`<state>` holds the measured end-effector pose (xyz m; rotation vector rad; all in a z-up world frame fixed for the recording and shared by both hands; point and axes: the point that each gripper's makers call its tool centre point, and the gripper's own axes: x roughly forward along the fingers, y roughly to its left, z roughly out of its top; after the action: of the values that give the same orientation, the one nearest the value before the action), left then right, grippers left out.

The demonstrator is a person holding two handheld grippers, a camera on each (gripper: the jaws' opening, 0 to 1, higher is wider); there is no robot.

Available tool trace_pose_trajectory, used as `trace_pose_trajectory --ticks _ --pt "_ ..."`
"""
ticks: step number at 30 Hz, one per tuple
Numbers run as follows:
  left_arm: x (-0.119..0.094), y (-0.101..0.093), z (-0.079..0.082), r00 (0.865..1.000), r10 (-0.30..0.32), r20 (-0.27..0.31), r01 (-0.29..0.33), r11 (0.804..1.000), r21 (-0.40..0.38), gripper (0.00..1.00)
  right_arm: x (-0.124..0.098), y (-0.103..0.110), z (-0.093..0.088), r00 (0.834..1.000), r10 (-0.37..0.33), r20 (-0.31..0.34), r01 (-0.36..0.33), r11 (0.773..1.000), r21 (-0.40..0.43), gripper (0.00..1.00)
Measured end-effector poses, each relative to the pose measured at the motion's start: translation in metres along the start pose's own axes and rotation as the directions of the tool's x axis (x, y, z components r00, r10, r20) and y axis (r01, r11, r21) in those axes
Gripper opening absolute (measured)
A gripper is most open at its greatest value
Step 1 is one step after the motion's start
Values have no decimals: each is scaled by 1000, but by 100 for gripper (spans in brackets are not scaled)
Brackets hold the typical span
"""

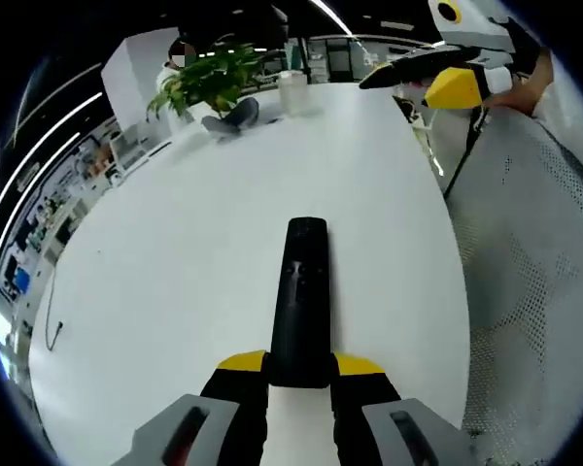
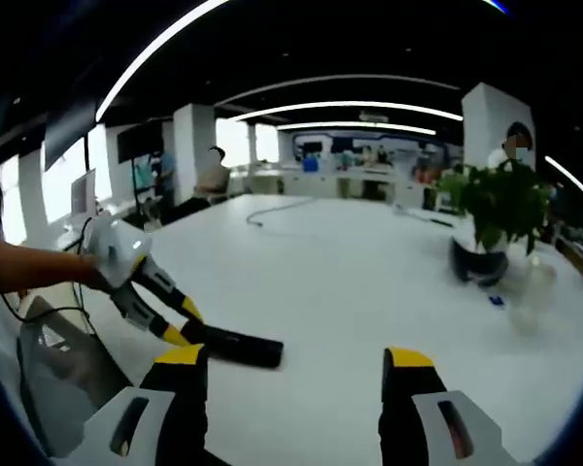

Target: Press the specified remote control buttons in sequence, fully releasing each button before pressing the next.

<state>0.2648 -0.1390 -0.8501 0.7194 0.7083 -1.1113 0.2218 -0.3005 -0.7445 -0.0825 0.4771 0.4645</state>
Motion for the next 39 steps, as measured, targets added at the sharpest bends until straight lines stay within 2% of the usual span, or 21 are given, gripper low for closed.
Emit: trace_pose_trajectory --ticks 3,24,30,37,38,39 --pt "4 19 2 1000 1 -6 0 999 44 23 1 0 -2 1000 10 -14 -9 1000 10 70" --pt "27 148 11 997 72 -30 -67 986 154 23 5 -1 -16 996 -10 -88 8 1000 -16 69" --pt "36 172 8 995 88 -37 -82 987 137 23 7 2 -20 993 1 -115 -4 1000 -30 68" --pt "46 198 -4 988 113 -104 -90 976 198 23 7 2 -23 991 9 -130 -12 1000 -23 68" --pt "47 204 -1 989 119 -89 -101 978 185 23 8 1 -24 991 5 -137 -9 1000 -25 68" --pt "47 207 -2 988 116 -98 -98 980 173 23 8 1 -25 990 6 -140 -10 1000 -25 67"
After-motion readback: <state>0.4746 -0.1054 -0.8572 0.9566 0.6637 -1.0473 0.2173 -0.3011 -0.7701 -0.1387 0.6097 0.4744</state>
